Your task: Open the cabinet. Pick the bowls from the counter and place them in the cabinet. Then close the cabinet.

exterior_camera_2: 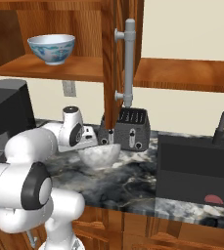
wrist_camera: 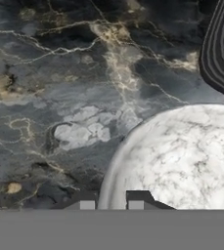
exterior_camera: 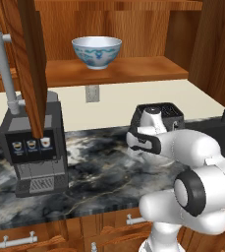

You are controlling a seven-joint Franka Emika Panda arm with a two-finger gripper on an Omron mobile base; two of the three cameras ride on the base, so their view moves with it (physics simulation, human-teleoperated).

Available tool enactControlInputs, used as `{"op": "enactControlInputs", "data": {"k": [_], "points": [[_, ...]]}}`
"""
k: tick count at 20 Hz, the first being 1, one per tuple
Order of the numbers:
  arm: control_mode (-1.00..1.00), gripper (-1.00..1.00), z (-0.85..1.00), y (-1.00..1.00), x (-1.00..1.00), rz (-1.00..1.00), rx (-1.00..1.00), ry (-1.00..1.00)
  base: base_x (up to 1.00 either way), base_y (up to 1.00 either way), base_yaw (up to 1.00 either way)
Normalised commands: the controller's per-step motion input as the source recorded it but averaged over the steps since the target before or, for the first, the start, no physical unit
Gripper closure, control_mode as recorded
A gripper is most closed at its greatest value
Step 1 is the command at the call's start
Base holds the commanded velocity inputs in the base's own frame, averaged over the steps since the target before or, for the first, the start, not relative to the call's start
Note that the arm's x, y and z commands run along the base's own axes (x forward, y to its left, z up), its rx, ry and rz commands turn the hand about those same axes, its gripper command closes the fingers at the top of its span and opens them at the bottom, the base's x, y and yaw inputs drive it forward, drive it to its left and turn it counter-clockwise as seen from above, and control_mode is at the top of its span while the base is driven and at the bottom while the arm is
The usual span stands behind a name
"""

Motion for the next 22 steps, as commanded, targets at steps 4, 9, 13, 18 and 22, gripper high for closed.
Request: {"op": "enactControlInputs", "data": {"k": [4,9,13,18,22], "points": [[-1.0,1.0,0.19,0.14,-0.14,0.11,0.0,0.0,0.0,0.0,0.0],[-1.0,1.0,0.37,0.1,-0.18,0.12,0.0,-0.07,0.0,0.0,0.0],[-1.0,1.0,0.42,0.1,-0.23,0.16,0.0,-0.17,0.0,0.0,0.0],[-1.0,1.0,0.39,0.14,-0.28,0.16,0.0,-0.2,0.0,0.0,0.0],[-1.0,1.0,0.42,0.14,-0.27,0.18,0.0,-0.17,0.0,0.0,0.0]]}}
